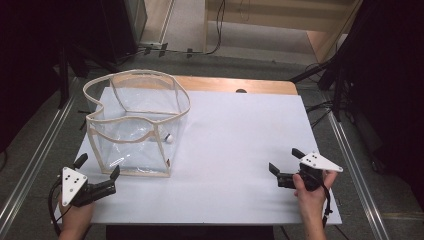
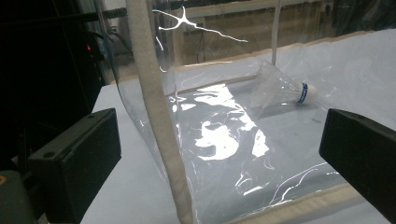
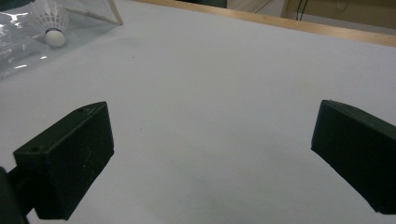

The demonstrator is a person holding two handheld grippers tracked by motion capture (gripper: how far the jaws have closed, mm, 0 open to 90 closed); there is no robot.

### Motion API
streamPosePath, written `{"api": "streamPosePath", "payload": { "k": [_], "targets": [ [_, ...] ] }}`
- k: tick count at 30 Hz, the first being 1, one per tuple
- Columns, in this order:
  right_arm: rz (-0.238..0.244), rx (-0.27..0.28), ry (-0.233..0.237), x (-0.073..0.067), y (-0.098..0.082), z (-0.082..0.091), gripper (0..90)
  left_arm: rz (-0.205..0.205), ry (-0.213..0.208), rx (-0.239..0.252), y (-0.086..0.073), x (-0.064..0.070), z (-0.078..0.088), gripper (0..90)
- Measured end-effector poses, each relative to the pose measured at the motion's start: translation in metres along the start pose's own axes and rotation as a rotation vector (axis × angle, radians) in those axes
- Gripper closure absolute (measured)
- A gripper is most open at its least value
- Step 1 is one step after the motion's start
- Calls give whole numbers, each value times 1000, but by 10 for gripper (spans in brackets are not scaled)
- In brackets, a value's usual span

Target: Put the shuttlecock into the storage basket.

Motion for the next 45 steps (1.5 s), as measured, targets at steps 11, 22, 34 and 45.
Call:
{"api": "streamPosePath", "payload": {
  "k": [11,22,34,45],
  "targets": [
    [-11,17,-18,12,-9,12,0,3,-1,0,0,0,0,0],
    [-48,36,-45,26,-23,23,0,13,-6,5,1,-1,1,0],
    [-72,74,-62,33,-27,32,0,17,-5,6,1,-2,1,0],
    [-74,78,-61,35,-28,35,0,18,-4,6,1,-2,1,0]
  ]
}}
Point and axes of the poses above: each handheld gripper's, and its own axes: z roughly backward along the jaws, y roughly out of its top, x roughly to its right, the point moved 6 cm from there along -z, roughly forward along the jaws, and after that the axes turned 5 degrees about z, right-handed, at the moved point
